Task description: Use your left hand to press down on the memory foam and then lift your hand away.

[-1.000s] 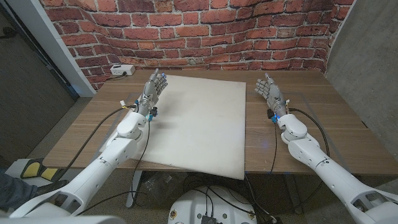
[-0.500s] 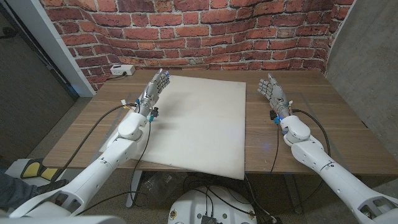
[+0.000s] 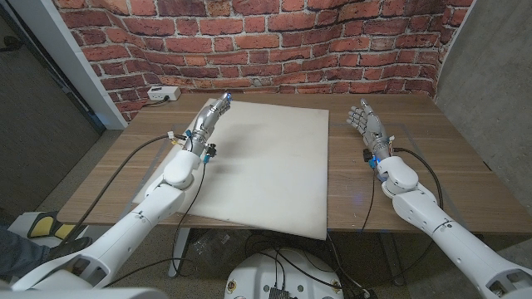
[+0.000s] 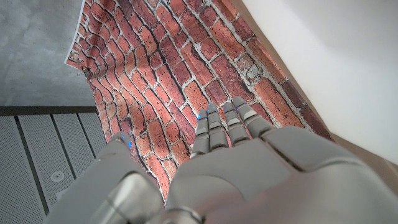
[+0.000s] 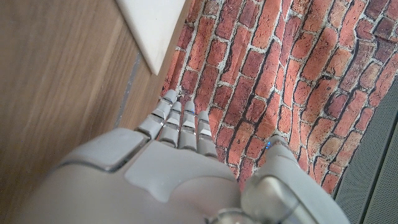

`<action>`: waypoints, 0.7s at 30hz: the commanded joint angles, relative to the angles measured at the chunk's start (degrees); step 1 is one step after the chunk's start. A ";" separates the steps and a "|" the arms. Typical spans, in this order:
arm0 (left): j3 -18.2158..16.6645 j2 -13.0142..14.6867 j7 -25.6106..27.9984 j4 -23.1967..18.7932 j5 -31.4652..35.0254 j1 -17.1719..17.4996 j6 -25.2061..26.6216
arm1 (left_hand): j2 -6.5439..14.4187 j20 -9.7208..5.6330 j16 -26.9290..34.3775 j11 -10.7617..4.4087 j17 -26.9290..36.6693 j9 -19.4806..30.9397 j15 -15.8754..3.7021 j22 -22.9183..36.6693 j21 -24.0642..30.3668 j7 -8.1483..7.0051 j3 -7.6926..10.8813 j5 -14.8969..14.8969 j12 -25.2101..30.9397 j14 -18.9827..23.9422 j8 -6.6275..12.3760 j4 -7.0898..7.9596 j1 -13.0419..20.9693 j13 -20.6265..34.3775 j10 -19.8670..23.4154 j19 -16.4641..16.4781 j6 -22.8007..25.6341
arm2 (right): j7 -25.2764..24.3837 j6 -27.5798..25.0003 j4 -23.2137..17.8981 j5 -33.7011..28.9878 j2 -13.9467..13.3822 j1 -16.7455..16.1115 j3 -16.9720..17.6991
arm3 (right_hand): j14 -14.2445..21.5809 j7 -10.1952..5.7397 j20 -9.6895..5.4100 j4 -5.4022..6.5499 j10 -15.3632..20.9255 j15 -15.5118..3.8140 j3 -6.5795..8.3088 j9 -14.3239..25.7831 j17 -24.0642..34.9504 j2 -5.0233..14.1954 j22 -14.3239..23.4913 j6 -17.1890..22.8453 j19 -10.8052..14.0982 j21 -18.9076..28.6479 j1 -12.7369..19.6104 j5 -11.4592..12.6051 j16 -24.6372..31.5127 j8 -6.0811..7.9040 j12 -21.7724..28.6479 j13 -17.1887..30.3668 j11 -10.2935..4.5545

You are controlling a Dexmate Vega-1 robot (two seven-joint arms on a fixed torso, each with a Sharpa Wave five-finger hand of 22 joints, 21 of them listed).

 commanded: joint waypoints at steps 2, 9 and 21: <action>1.68 1.67 6.19 -3.08 10.79 0.45 3.23 | 0.34 0.15 0.36 -0.06 0.18 0.24 -0.12 0.08 0.22 -0.07 -0.06 0.41 0.29 1.10 0.21 -0.41 0.56 0.08 1.11 0.79 1.18 | 0.04 -0.53 -1.03 0.39 -0.65 -0.71 0.49 | 0.58 0.38 0.31 -0.42 0.40 -0.04 -0.04 0.18 0.13 0.16 0.19 0.29 0.67 -0.29 0.53 0.26 0.15 0.01 0.30 0.17 0.11; 2.61 2.67 6.52 -5.03 13.47 0.28 6.76 | 0.86 0.13 0.33 -0.19 0.18 0.25 -0.27 0.07 0.12 -0.19 0.15 0.52 0.35 1.86 0.32 -0.57 1.11 0.08 2.06 1.07 2.18 | 1.22 -0.14 -0.14 0.41 -0.75 -0.08 0.28 | 0.65 0.44 0.37 -0.48 0.47 0.05 -0.06 0.16 0.14 0.21 0.20 0.38 0.78 -0.42 0.52 0.25 0.14 0.09 0.35 0.14 0.17; 4.26 3.60 10.07 -8.24 20.32 0.20 12.20 | 1.43 0.37 0.35 -0.39 0.17 0.27 -0.50 0.07 -0.04 -0.28 0.39 0.55 0.51 3.06 0.52 -0.81 1.84 0.09 3.60 1.40 3.73 | 2.16 -0.36 0.73 0.69 -0.66 0.59 -0.06 | 0.84 0.51 0.44 -0.63 0.61 0.10 -0.09 0.14 0.12 0.23 0.20 0.64 1.00 -0.60 0.59 0.25 0.15 0.26 0.42 0.11 0.22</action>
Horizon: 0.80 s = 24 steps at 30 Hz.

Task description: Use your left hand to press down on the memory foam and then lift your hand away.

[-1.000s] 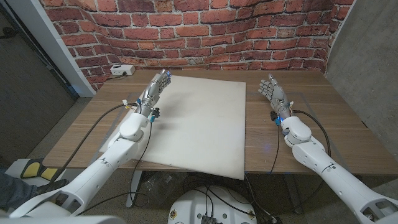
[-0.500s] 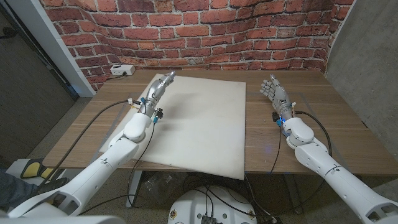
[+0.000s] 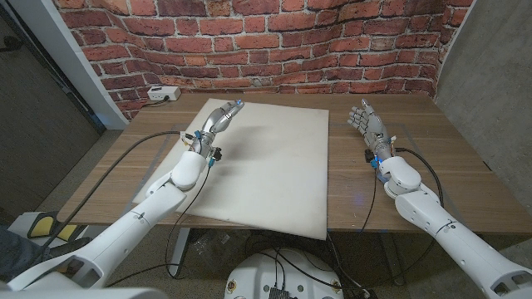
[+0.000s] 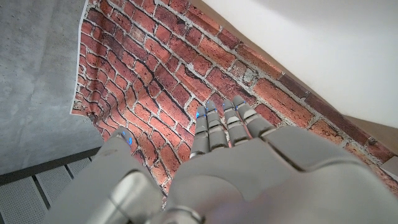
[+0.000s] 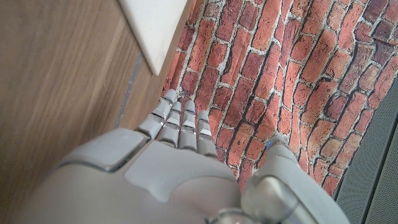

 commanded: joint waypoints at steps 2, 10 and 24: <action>1.79 1.35 3.21 -3.39 7.42 -0.29 5.67 | 0.18 0.16 0.33 -0.12 0.16 0.27 -0.02 0.06 -0.06 0.18 0.30 0.55 0.51 0.95 0.58 -0.27 0.62 0.08 1.15 0.58 1.31 | 1.25 -0.31 1.02 0.46 0.02 0.86 -0.43 | 0.53 0.29 0.13 -0.43 0.39 -0.19 0.14 0.13 0.12 0.21 0.21 0.43 0.51 0.02 0.59 0.25 0.14 0.26 0.42 0.10 0.03; 3.23 4.31 -1.70 -7.77 9.45 -1.39 12.90 | 0.31 0.27 0.30 -0.05 0.16 0.27 -0.05 0.06 -0.25 0.13 0.33 0.52 0.44 1.64 0.59 -0.44 0.99 0.09 1.74 0.54 2.06 | 2.53 0.20 2.35 0.87 0.48 1.70 -0.75 | 0.47 0.38 0.14 -0.65 0.25 -0.16 0.32 0.12 0.09 0.49 0.21 0.43 0.58 -0.13 0.96 0.29 0.08 0.29 0.37 0.08 0.03; 5.24 6.11 0.03 -11.42 16.65 -1.00 19.35 | 0.41 0.29 -0.03 -0.62 0.17 0.28 -0.42 0.07 -0.52 -0.37 0.34 0.41 0.21 1.55 0.52 -0.62 1.38 0.10 2.05 0.33 2.71 | 1.76 1.07 2.28 0.05 0.66 1.45 -0.79 | 0.85 -1.05 0.19 -1.43 0.59 -0.18 0.33 0.27 0.07 0.62 0.24 1.48 1.01 -0.85 1.61 0.15 0.07 0.61 0.56 0.04 0.02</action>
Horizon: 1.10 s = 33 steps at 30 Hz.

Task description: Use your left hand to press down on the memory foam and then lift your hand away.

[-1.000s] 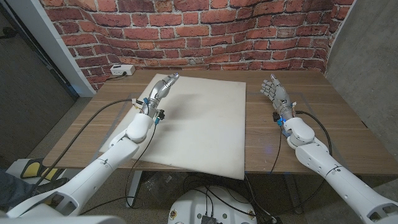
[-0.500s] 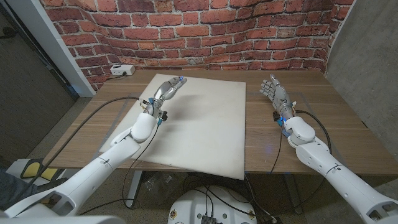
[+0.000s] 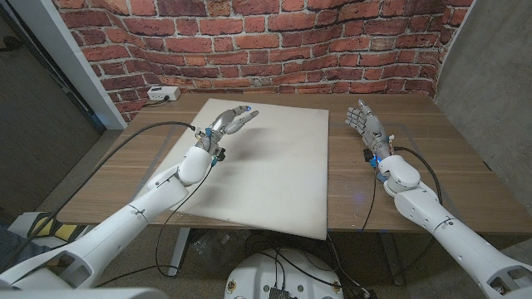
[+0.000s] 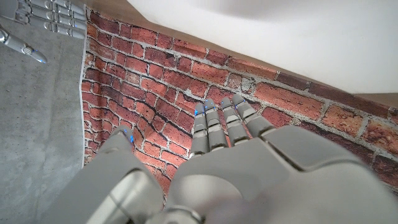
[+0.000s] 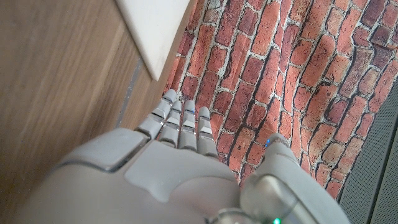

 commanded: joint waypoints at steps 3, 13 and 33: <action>2.30 2.23 -0.08 -3.74 7.16 -0.04 7.35 | -0.06 0.06 -0.38 -0.36 0.17 0.29 -0.29 0.06 -0.18 -0.33 0.08 0.38 0.08 0.26 0.31 -0.46 0.57 0.09 0.49 -0.06 1.33 | -0.62 0.58 -0.05 -0.19 0.34 -0.36 0.12 | 0.58 -0.14 0.20 -0.57 0.57 0.10 0.08 0.11 0.21 0.05 0.24 -0.63 0.61 -0.17 0.40 0.14 0.07 -0.28 0.33 0.03 -0.05; 4.23 2.98 -0.48 -6.04 12.89 -0.20 11.97 | -0.08 0.51 -0.60 -0.90 0.19 0.30 -0.62 0.08 -0.44 -0.63 -0.03 0.32 -0.23 0.15 0.22 -0.56 0.75 0.11 0.49 -0.43 1.93 | -0.02 2.45 0.58 -0.41 0.71 -0.45 0.16 | 1.21 0.58 -0.09 -0.61 1.26 -0.23 -0.11 0.08 0.27 0.01 0.25 -0.53 1.58 -0.15 0.17 0.09 0.28 -0.25 0.59 0.01 0.05; 6.75 4.40 -5.73 -8.85 19.18 -1.10 17.49 | 0.21 0.28 -0.72 -1.56 0.19 0.30 -1.32 0.09 -0.61 -1.15 0.04 0.33 -0.46 0.53 0.25 -0.81 1.36 0.14 1.22 -0.36 3.43 | -0.29 1.50 -0.55 -0.17 0.55 -0.86 0.09 | 1.60 0.74 -0.19 -0.68 1.75 -0.07 -0.36 0.03 0.28 -0.12 0.25 -0.08 2.28 -0.33 -0.10 0.08 0.28 -0.13 0.72 -0.04 0.08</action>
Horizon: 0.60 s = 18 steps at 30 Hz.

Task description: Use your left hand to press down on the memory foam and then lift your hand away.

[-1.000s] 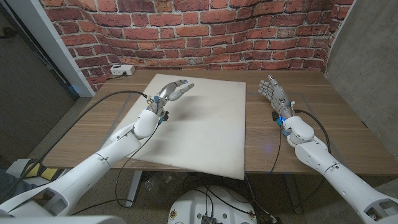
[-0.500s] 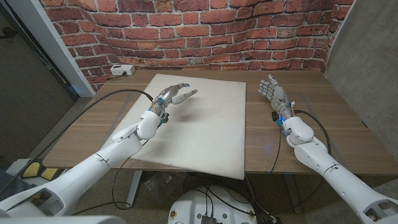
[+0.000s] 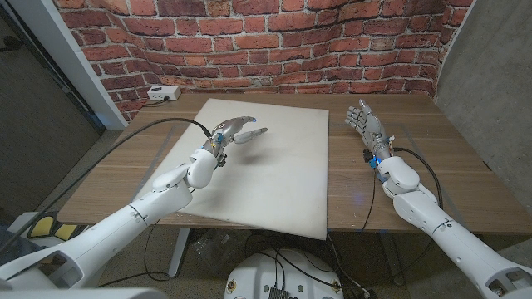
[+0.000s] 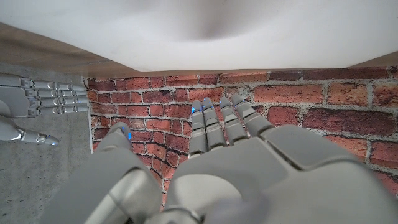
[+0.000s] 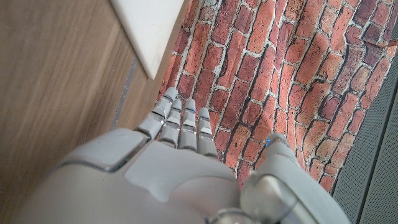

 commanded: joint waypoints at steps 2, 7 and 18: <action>1.48 0.73 -3.58 -1.91 3.98 -0.65 4.06 | 0.20 -0.10 -0.27 -0.22 0.21 0.31 -0.50 0.08 -0.24 -0.07 0.03 0.33 -0.21 0.10 0.22 -0.34 0.19 0.13 0.41 -0.08 0.57 | 0.02 -0.35 -0.55 0.17 0.05 -0.18 -0.11 | 0.58 0.52 0.06 0.04 0.41 -0.24 -0.13 0.19 0.13 -0.10 0.25 0.36 0.60 -0.25 -0.12 0.09 0.29 0.15 0.27 -0.04 -0.01; 1.82 0.49 -3.94 -1.92 4.65 -0.61 4.86 | 0.23 0.03 -0.55 0.16 0.22 0.29 -0.25 0.09 -0.56 0.34 -0.01 0.29 -0.43 -0.47 -0.02 -0.38 0.29 0.14 0.29 -0.82 0.54 | 0.14 -0.04 -0.29 0.11 0.37 0.11 -0.24 | 0.57 0.54 0.06 0.06 0.37 -0.28 -0.13 0.18 0.15 -0.01 0.25 0.41 0.59 -0.35 -0.18 0.10 0.26 0.15 0.24 -0.05 0.10; 2.47 0.86 -6.13 -1.89 4.95 -0.98 4.63 | 0.27 0.21 -0.70 0.27 0.24 0.27 -0.22 0.11 -0.66 0.47 -0.08 0.25 -0.87 -0.89 -0.26 -0.43 0.41 0.16 -0.32 -1.10 0.67 | -0.41 -0.75 -1.09 -0.46 0.22 0.10 -0.54 | 0.14 -1.84 0.56 0.01 -0.16 -0.24 -0.22 0.17 0.16 0.13 0.28 0.24 0.14 -0.96 -0.34 0.12 0.01 0.04 0.00 -0.04 -0.12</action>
